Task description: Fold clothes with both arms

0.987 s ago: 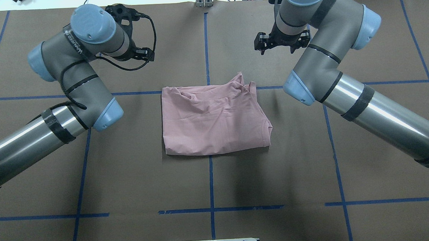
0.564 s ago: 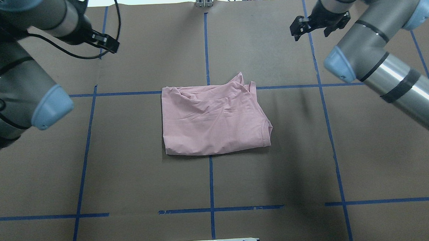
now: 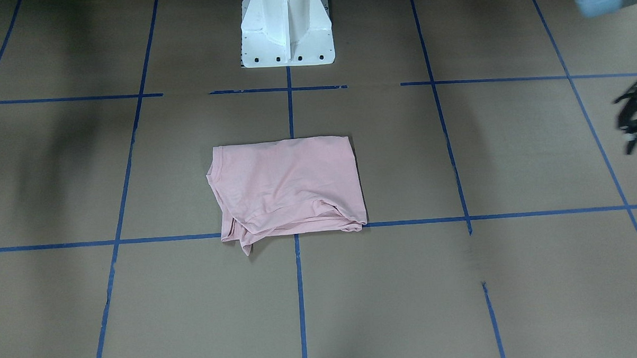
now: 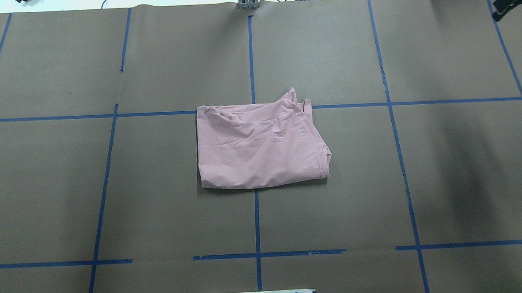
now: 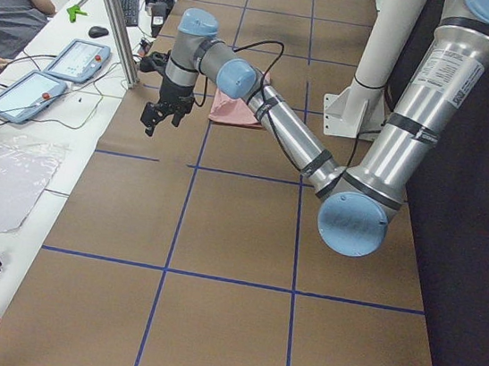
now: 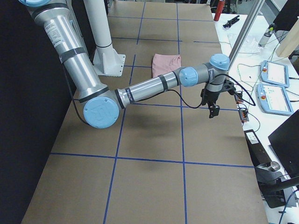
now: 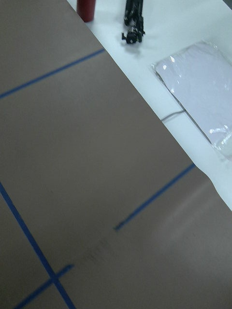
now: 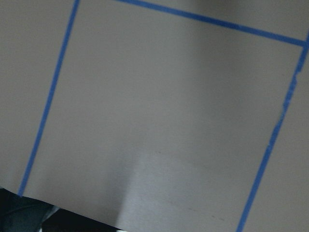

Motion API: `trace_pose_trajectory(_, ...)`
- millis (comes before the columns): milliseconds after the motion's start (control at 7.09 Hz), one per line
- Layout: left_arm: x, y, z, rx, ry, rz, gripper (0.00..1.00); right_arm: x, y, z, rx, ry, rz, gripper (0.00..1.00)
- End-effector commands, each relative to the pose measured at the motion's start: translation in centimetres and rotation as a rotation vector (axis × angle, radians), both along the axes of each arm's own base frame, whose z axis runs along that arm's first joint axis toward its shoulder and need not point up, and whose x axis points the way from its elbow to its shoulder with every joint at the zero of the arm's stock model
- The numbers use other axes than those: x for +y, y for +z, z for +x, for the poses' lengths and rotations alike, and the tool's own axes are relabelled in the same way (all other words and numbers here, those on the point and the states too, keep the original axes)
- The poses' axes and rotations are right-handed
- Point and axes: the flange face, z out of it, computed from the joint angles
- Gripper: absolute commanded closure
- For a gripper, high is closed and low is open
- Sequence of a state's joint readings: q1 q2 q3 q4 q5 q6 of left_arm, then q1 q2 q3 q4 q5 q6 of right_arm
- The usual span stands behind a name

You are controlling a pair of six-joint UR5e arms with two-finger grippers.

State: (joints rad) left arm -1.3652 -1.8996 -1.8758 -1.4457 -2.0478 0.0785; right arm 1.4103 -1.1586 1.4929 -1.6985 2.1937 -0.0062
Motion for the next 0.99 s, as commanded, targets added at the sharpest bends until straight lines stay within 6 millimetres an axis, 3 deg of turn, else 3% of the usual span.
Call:
trace_pose_trajectory(0,1.5,13.0,-5.2,0.03,-0.031,-0.233,0.0,8.5,13.1,5.5,0.035,0.01,-0.108,0.0)
trace_pose_trajectory(141,1.6,16.4,-9.6,0.054,-0.104,-0.279,0.0,12.2,16.6,6.3,0.006,0.025,-0.109,0.0)
trace_pose_trajectory(282,2.7,19.4,-11.4,0.148,-0.117,-0.351,0.0,14.1,18.1,5.6,-0.101,0.028,-0.139,0.0)
trace_pose_trajectory(423,6.5,23.6,-11.3,0.213,-0.064,-0.374,0.0,16.3,18.9,6.1,-0.134,0.045,-0.163,0.0)
trace_pose_trajectory(564,9.1,26.4,-11.1,0.248,-0.053,-0.422,0.0,17.2,18.3,6.4,-0.135,0.052,-0.162,0.0)
trace_pose_trajectory(705,11.2,28.3,-11.0,0.257,-0.052,-0.455,0.0,17.8,18.7,7.4,-0.137,0.07,-0.166,0.0)
trace_pose_trajectory(846,12.2,28.0,-11.4,0.257,-0.065,-0.453,0.0,18.2,18.9,9.0,-0.131,0.103,-0.165,0.0)
